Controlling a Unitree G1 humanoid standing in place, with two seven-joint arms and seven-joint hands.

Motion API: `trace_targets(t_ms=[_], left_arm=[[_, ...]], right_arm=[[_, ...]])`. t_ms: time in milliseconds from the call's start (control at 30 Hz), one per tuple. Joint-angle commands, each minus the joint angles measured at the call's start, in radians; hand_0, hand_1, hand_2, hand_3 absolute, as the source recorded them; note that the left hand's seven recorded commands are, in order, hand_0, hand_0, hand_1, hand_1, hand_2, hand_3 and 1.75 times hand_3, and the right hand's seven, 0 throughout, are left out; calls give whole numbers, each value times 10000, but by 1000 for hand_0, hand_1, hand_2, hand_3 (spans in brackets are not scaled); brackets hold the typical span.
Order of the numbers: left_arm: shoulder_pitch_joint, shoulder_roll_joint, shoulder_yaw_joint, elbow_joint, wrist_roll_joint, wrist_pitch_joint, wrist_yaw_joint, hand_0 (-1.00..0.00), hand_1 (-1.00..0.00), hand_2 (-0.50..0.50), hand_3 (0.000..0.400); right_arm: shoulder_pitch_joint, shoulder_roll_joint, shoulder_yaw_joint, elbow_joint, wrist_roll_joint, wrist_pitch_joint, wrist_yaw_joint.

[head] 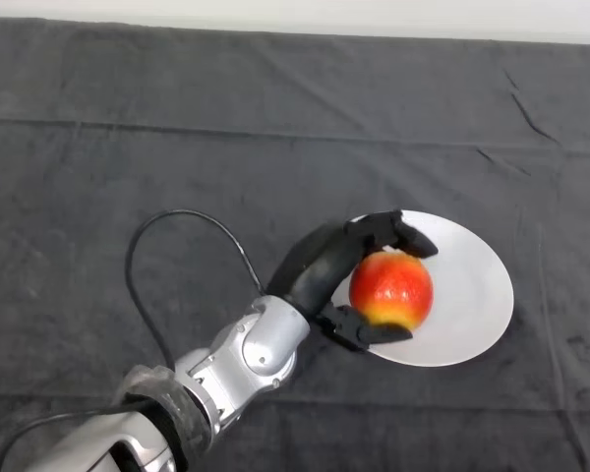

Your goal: Move the apple to the plate

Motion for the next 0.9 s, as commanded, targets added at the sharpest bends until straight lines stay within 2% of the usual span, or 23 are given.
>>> trace_targets(t_ms=[33,67,100,133,167,200,233,267,300,600,900], left_arm=[[-895,-153,-366,352,-177,-136,-5,-1000,-1000,0,400],[-911,-149,-430,373,-222,-122,-29,-1000,-1000,0,400],[-935,-144,-507,403,-280,-104,-63,-1000,-941,-29,400],[-954,-139,-558,426,-321,-95,-87,-1000,-843,-78,400],[-974,-132,-602,452,-361,-87,-112,-1000,-635,-182,400],[-1002,-125,-654,489,-409,-78,-142,-996,-510,-243,398],[-1025,-121,-692,520,-445,-72,-160,-522,0,-261,209],[-1046,-117,-724,551,-475,-67,-174,-24,0,-12,9],[-1069,-116,-756,584,-506,-60,-183,0,0,0,0],[-1334,-53,-750,888,-733,-126,-205,0,0,0,0],[-1346,440,-183,1079,-759,-863,-157,0,0,0,0]], right_arm=[[366,1275,-8,774,108,610,44],[366,1275,-10,776,106,609,44],[366,1274,-12,777,102,608,43],[366,1274,-14,779,100,607,43],[365,1273,-16,780,98,606,42],[365,1273,-19,782,94,605,42],[365,1272,-22,783,92,604,41],[365,1272,-24,784,89,603,41],[365,1271,-26,785,86,602,40],[364,1268,-46,794,62,596,34],[364,1265,-64,799,39,592,29]])
